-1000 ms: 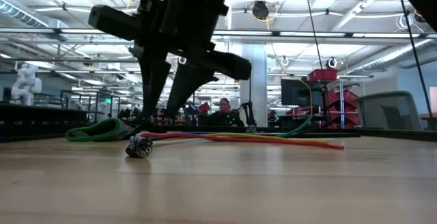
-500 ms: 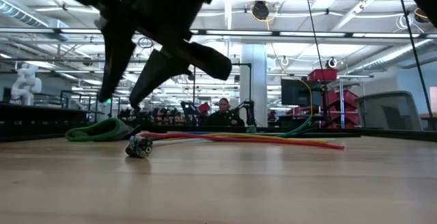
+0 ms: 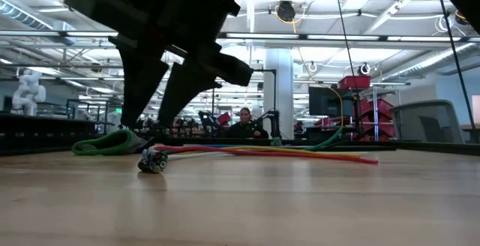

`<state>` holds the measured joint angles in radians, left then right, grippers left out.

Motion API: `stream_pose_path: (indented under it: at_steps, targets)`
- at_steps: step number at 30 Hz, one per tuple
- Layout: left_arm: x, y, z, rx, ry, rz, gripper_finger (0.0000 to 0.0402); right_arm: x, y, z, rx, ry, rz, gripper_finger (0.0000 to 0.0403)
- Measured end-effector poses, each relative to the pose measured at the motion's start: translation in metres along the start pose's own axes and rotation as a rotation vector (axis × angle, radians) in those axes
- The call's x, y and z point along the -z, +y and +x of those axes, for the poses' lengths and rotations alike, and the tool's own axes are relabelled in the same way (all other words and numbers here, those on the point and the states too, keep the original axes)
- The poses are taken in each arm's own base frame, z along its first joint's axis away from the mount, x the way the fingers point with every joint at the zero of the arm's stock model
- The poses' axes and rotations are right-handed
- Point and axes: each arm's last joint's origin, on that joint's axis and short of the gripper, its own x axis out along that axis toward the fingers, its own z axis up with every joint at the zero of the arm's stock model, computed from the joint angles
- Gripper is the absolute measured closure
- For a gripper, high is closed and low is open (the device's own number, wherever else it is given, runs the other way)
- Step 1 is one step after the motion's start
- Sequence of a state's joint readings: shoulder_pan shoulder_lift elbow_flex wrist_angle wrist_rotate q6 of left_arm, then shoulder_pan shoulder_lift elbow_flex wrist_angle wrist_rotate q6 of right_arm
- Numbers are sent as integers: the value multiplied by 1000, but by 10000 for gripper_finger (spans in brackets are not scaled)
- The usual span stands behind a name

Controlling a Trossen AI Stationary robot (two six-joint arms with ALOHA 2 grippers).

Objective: Ziptie cables
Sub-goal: Wrap the cable wires with the black zip tie

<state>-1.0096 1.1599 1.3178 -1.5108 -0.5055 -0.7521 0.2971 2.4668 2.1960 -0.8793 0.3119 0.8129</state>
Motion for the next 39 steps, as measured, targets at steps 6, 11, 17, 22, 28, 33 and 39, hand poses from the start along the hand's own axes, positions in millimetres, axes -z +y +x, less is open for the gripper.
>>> stream_pose_path:
  at_steps: [6,11,17,22,28,33,39]
  targets:
    - [0,0,0,13,13,0,401,-2,-5,2,52,-26,-9,153]
    - [0,-1,0,22,21,-4,401,-2,-20,7,146,26,175,121]
    - [1,-1,0,22,21,-4,401,5,-14,29,116,20,241,125]
    - [0,-1,0,22,22,-4,401,7,-11,40,76,33,310,126]
    - [1,-1,0,25,27,-3,401,5,-8,41,36,32,363,127]
    - [2,0,0,15,37,5,401,10,-8,49,52,49,404,139]
    - [4,3,0,-5,59,22,401,27,-12,68,147,95,419,204]
